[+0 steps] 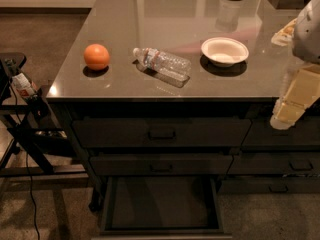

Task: Place orange into bottom drawer

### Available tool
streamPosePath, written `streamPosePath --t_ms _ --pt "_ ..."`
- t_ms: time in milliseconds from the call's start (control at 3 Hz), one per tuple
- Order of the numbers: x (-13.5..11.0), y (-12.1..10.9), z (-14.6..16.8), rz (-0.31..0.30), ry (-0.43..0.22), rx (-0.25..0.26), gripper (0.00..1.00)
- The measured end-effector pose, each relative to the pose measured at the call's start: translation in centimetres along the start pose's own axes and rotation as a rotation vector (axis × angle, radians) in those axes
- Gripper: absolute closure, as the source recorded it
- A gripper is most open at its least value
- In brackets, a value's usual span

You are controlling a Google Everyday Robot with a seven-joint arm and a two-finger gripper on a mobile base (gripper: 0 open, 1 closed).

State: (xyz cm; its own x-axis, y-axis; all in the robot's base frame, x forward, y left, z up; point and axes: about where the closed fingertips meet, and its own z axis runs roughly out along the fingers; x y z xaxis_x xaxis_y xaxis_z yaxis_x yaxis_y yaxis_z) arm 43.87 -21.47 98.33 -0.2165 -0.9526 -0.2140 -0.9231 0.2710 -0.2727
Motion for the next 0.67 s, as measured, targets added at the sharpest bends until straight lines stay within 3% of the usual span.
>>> streamPosePath --t_ms 333,667 --pt "-0.2 -0.2 0.0 0.001 -0.008 0.010 0.00" --pt "-2.3 -1.6 1.4 -0.022 -0.063 0.021 0.00"
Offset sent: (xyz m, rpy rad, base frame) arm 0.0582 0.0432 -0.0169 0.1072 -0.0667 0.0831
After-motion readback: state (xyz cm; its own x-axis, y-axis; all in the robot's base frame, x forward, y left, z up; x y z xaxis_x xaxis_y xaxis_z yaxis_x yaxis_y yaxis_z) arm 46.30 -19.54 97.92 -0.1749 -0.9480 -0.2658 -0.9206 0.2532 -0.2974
